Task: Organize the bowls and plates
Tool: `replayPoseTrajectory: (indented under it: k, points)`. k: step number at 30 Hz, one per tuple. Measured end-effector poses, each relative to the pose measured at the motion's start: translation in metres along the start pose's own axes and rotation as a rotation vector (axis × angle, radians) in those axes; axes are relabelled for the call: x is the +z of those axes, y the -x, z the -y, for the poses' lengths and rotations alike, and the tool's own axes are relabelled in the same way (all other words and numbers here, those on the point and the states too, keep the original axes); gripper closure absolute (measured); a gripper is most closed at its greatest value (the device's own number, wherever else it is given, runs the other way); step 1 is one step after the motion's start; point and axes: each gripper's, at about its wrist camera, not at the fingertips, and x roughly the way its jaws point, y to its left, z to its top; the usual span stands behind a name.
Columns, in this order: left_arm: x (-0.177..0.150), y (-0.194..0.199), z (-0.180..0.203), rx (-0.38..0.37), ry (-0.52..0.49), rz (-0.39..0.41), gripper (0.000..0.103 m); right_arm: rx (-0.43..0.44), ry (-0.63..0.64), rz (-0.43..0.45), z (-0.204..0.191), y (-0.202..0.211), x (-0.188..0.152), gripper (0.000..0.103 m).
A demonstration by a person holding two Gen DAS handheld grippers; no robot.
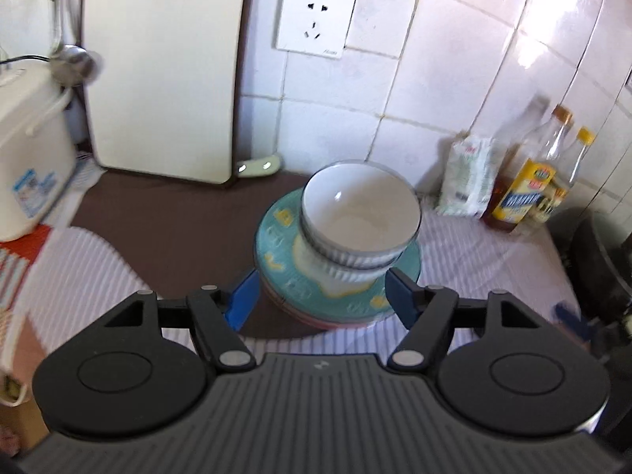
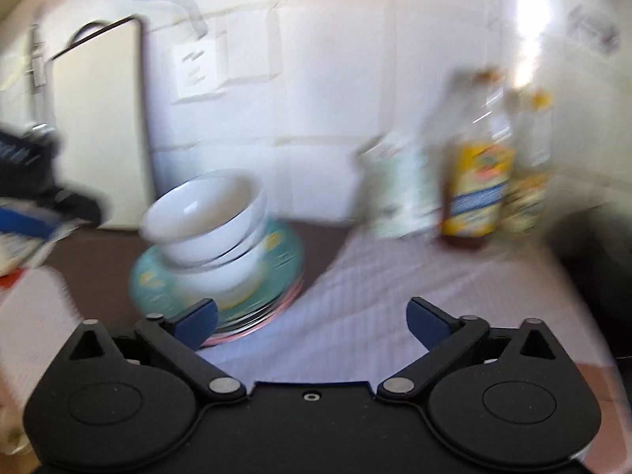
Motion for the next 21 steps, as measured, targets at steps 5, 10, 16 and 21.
replayPoseTrajectory:
  k: [5,10,16,21]
  points:
    - [-0.014,0.025,0.000,-0.019,0.018,-0.003,0.033,-0.113,0.055,-0.032,0.000,0.026,0.022,0.000]
    - [-0.022,0.042,-0.001,-0.017,0.011,-0.011,0.030,-0.129,0.075,-0.102,0.007,0.049,0.034,0.000]
    - [-0.019,0.063,0.002,-0.048,-0.058,-0.019,0.025,-0.100,-0.051,-0.141,0.013,0.085,0.039,0.000]
    - [-0.015,0.077,0.007,-0.057,-0.086,-0.010,0.021,-0.100,-0.113,-0.195,0.017,0.092,0.038,0.000]
